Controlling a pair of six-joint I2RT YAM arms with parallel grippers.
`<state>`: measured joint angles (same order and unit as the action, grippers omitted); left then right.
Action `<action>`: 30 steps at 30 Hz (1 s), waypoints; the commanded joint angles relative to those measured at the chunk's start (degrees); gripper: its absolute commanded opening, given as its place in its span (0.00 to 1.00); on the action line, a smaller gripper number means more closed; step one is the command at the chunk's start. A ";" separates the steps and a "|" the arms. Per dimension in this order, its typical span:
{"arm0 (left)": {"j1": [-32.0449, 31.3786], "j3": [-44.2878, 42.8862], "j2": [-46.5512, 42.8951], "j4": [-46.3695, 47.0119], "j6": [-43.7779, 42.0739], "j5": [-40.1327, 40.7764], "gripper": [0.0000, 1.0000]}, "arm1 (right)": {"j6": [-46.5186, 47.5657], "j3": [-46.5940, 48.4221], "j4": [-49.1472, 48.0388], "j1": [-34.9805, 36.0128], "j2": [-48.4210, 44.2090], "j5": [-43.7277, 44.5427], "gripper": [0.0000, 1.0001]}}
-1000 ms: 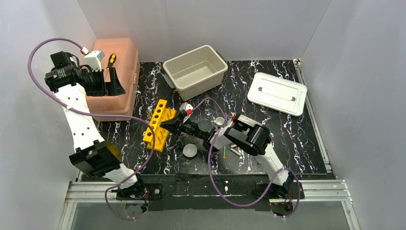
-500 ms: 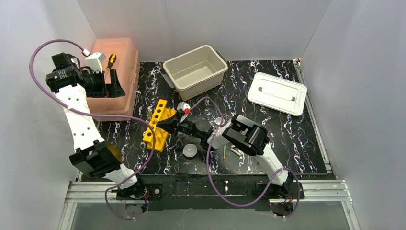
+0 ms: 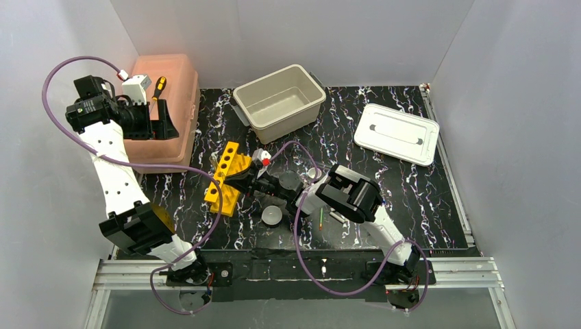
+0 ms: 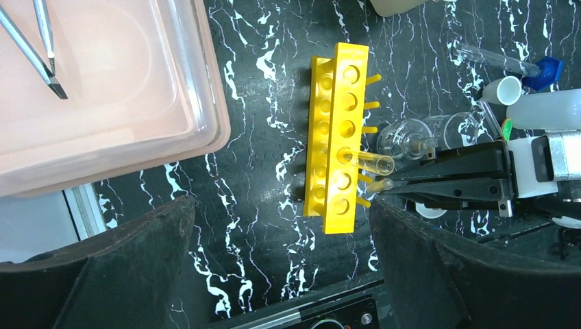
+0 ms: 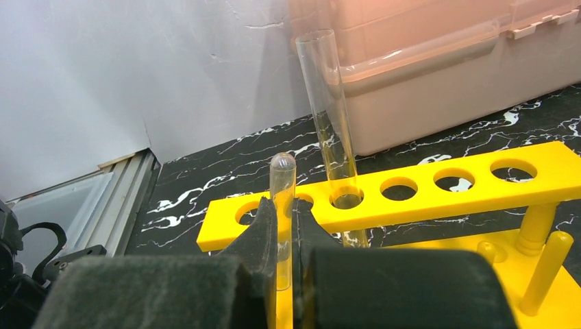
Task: Organize the chemistry lab equipment
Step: Insert the test tube into the slot of the test tube rack.
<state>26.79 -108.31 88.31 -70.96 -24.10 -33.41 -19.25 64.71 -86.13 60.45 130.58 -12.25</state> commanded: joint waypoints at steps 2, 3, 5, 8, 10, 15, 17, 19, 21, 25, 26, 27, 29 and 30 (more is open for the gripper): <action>0.02 0.17 -2.36 -0.98 -0.95 0.03 0.99 | 2.85 1.09 -12.09 0.37 -1.53 -0.20 0.01; 0.01 0.17 -2.42 -0.94 -1.03 0.09 0.99 | 3.01 0.85 -12.38 0.37 -1.54 0.04 0.01; 0.06 0.18 -2.57 -0.96 -1.20 0.20 0.99 | 3.06 0.48 -12.87 0.36 -1.67 0.28 0.01; 0.01 0.38 -2.77 -0.95 -1.46 0.29 0.99 | 3.66 0.81 -12.71 0.37 -2.24 0.08 0.01; 0.09 0.38 -2.79 -0.96 -1.52 0.37 0.99 | 4.76 1.03 -12.16 0.38 -2.60 0.32 0.01; 0.04 0.37 -2.80 -0.94 -1.67 0.46 0.99 | 4.63 0.36 -12.82 0.36 -2.39 0.15 0.01; -0.01 0.46 -2.71 -0.94 -1.74 0.56 0.99 | 4.13 -0.69 -13.30 0.37 -2.50 0.06 0.01; 0.06 0.50 -2.62 -0.94 -1.74 0.58 0.99 | 3.95 -2.05 -13.69 0.37 -2.93 -0.13 0.01; 0.04 0.62 -2.54 -0.96 -1.70 0.48 0.99 | 3.80 -3.42 -14.18 0.46 -3.30 -0.19 0.01; 0.01 0.81 -2.69 -0.94 -1.57 0.29 0.99 | 3.48 -5.09 -14.99 0.72 -3.29 0.28 0.01; 0.02 0.81 -2.78 -0.94 -1.61 0.30 0.99 | 3.43 -5.40 -15.48 0.75 -3.19 0.51 0.03; 0.02 0.78 -2.84 -0.95 -1.57 0.35 0.99 | 3.38 -5.53 -15.69 0.81 -3.16 0.72 0.04; 0.02 0.64 -2.93 -0.98 -1.51 0.37 0.99 | 3.74 -5.30 -15.69 0.81 -3.04 1.07 0.05; 0.07 0.63 -2.96 -0.99 -1.48 0.41 0.99 | 3.89 -5.05 -15.62 0.81 -2.87 1.13 0.01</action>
<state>26.79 -108.14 87.90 -70.94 -25.10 -32.51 -16.10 60.20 -88.71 60.88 129.01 -12.27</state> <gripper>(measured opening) 0.992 0.074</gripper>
